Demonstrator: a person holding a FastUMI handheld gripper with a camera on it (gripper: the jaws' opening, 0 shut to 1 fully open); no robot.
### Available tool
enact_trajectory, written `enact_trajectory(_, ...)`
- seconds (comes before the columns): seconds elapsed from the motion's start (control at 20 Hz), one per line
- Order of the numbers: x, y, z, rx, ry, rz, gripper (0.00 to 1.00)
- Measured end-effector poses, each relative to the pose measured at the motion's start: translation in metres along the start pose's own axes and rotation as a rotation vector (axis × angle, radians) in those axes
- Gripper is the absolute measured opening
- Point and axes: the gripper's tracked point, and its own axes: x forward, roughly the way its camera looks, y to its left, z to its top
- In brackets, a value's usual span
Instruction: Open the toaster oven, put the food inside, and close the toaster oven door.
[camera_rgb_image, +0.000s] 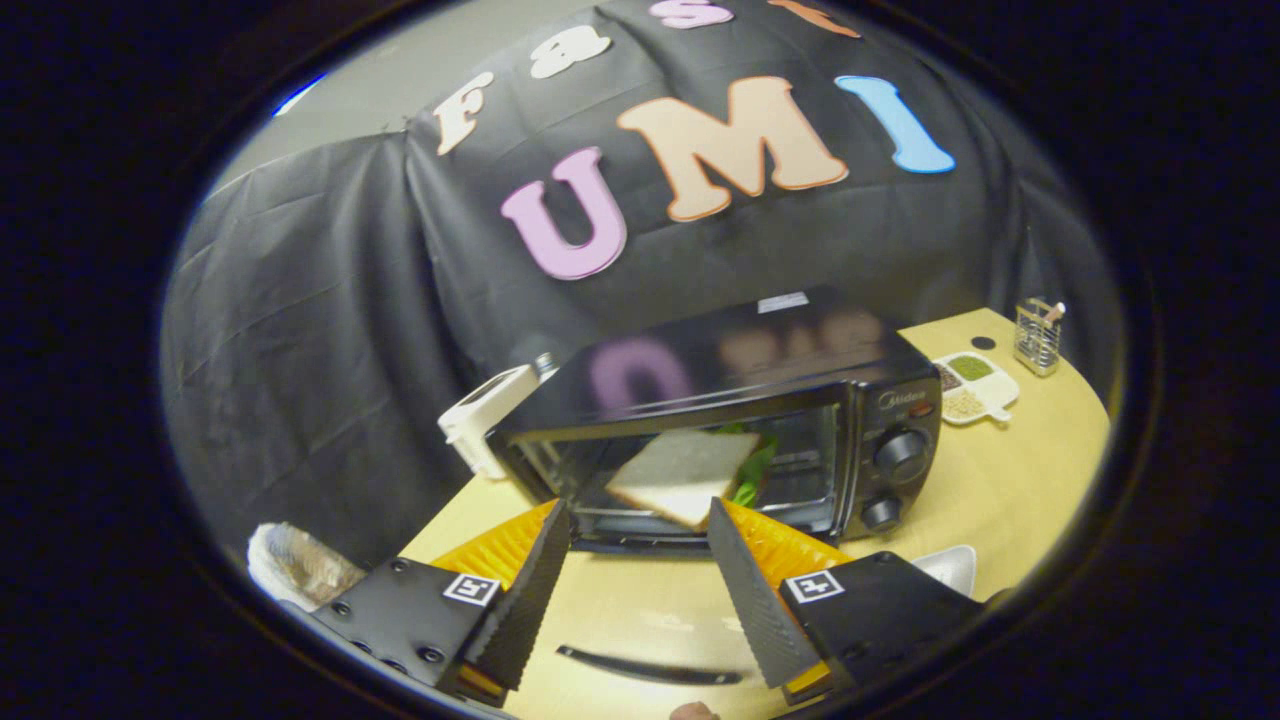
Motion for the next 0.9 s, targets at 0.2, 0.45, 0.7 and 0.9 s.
enact_trajectory(0.2, -0.036, 0.022, -0.037, -0.046, 0.132, 0.079, 0.88)
enact_trajectory(0.45, -0.070, 0.015, -0.099, -0.093, 0.339, 0.106, 0.88)
enact_trajectory(0.7, -0.086, -0.017, -0.147, -0.122, 0.521, 0.059, 0.89)
enact_trajectory(0.9, -0.089, -0.039, -0.177, -0.159, 0.612, -0.011, 0.89)
